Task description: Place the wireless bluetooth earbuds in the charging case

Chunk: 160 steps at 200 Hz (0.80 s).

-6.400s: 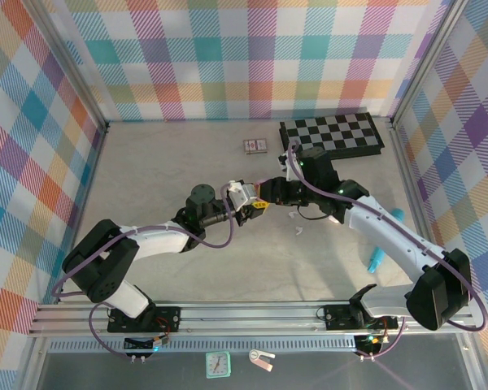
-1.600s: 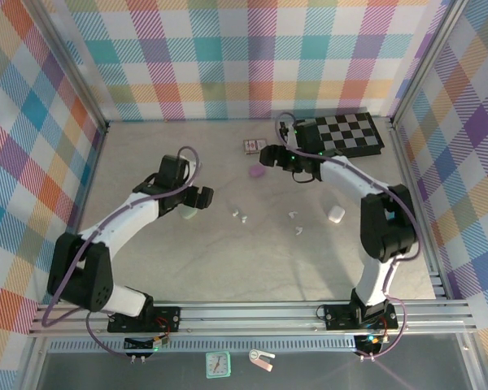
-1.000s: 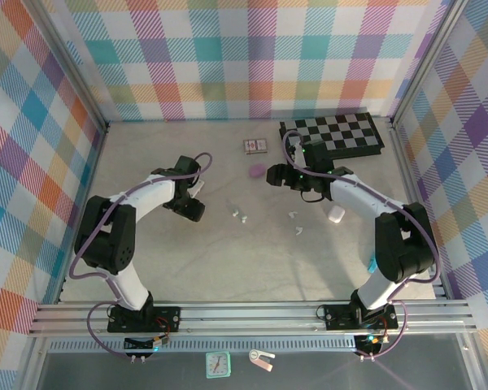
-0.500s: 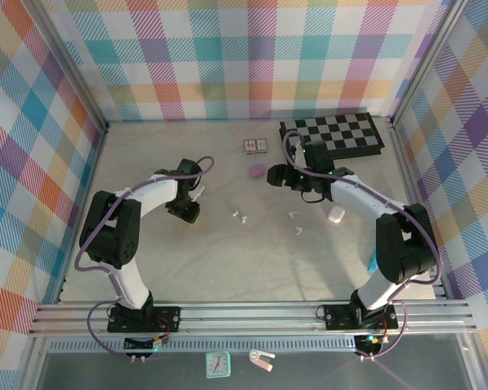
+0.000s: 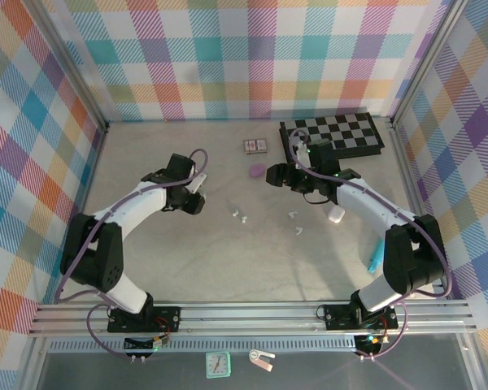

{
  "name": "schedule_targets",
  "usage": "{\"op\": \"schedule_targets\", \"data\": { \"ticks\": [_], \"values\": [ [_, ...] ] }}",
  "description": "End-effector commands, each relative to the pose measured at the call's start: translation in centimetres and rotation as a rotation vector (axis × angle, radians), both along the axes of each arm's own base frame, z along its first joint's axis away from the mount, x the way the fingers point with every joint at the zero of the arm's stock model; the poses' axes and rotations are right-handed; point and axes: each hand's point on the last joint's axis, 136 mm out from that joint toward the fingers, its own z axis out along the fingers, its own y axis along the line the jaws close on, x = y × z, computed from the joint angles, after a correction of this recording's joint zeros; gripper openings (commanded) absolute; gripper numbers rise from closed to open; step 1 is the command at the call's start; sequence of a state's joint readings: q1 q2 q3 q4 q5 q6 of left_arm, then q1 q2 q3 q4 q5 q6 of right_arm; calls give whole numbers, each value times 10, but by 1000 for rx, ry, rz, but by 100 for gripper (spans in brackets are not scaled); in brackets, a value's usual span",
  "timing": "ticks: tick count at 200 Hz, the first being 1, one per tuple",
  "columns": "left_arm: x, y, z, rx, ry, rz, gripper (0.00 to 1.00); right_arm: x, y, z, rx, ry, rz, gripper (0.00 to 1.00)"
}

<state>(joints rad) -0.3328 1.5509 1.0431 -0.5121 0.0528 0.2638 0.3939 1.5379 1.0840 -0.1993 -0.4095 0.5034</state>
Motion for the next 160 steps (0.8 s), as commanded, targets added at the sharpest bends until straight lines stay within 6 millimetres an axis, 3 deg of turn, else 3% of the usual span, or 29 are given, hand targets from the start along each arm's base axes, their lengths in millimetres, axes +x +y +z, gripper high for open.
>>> {"op": "schedule_targets", "data": {
  "ticks": [1, 43, 77, 160],
  "values": [
    [-4, -40, 29, -182, -103, -152, 36, -24, 20, 21, 138, 73, 106, 80],
    [-20, -81, 76, -370, -283, -352, 35, -43, 40, 43, 286, 134, 198, 79],
    [-37, -100, 97, -433, -376, -464, 34, -54, 54, 50, 325, 161, 237, 78],
    [-50, -118, 108, -460, -415, -554, 34, -72, 97, 54, 334, 191, 319, 76]
  ]
}}
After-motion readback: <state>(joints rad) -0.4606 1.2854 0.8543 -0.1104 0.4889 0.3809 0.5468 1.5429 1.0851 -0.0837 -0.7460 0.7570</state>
